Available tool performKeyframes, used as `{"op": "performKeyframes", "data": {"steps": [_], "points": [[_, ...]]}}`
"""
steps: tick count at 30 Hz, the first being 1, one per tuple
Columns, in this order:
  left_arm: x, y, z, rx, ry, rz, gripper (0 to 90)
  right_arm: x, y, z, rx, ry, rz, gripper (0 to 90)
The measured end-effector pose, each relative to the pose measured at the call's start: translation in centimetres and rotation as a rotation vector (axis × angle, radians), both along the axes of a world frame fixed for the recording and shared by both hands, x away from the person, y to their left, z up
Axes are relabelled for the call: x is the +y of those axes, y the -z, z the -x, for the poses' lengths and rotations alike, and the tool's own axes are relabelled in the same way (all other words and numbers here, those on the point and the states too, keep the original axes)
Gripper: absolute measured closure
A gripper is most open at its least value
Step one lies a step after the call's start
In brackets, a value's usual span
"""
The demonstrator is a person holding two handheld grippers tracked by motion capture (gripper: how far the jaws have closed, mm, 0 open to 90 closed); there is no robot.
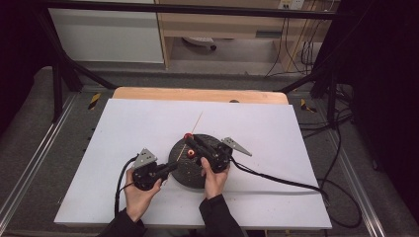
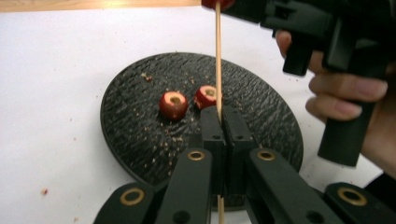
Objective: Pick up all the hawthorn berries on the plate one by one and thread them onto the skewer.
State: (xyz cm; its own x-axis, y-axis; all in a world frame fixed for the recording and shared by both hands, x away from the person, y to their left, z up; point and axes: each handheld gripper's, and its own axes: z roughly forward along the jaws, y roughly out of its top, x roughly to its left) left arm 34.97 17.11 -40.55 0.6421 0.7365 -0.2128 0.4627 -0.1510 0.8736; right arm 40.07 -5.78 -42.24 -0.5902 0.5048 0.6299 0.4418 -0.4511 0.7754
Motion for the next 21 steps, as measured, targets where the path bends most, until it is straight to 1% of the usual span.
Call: {"op": "performKeyframes", "data": {"steps": [6, 9, 10, 12, 14, 15, 19, 21], "points": [[-0.4, -0.2, -0.7, -0.003, 0.005, 0.011, 88.3, 0.0, 0.1, 0.3, 0.005, -0.016, 0.023, 61.5], [-0.6, -0.3, -1.0, -0.006, 0.008, 0.008, 88.3, 0.0, 0.1, 0.4, 0.004, -0.024, 0.037, 61.5], [-0.7, -0.4, -1.0, -0.009, 0.009, 0.007, 88.3, 0.0, 0.1, 0.5, 0.01, -0.029, 0.038, 61.5], [-0.8, -0.5, -1.1, -0.008, 0.01, 0.008, 88.3, 0.1, 0.2, 0.6, 0.005, -0.034, 0.045, 61.5], [-0.8, -0.5, -1.2, -0.008, 0.013, 0.006, 88.3, 0.1, 0.3, 0.8, 0.013, -0.042, 0.048, 61.5], [-0.8, -0.5, -1.2, -0.008, 0.014, 0.003, 88.4, 0.1, 0.4, 0.9, 0.009, -0.044, 0.053, 61.5], [-0.9, -0.4, -1.3, -0.005, 0.017, -0.003, 88.3, 0.2, 0.6, 1.0, 0.02, -0.057, 0.07, 61.4], [-0.9, -0.3, -1.4, -0.002, 0.02, -0.007, 88.3, 0.2, 0.7, 1.1, 0.035, -0.068, 0.079, 61.3]]}}
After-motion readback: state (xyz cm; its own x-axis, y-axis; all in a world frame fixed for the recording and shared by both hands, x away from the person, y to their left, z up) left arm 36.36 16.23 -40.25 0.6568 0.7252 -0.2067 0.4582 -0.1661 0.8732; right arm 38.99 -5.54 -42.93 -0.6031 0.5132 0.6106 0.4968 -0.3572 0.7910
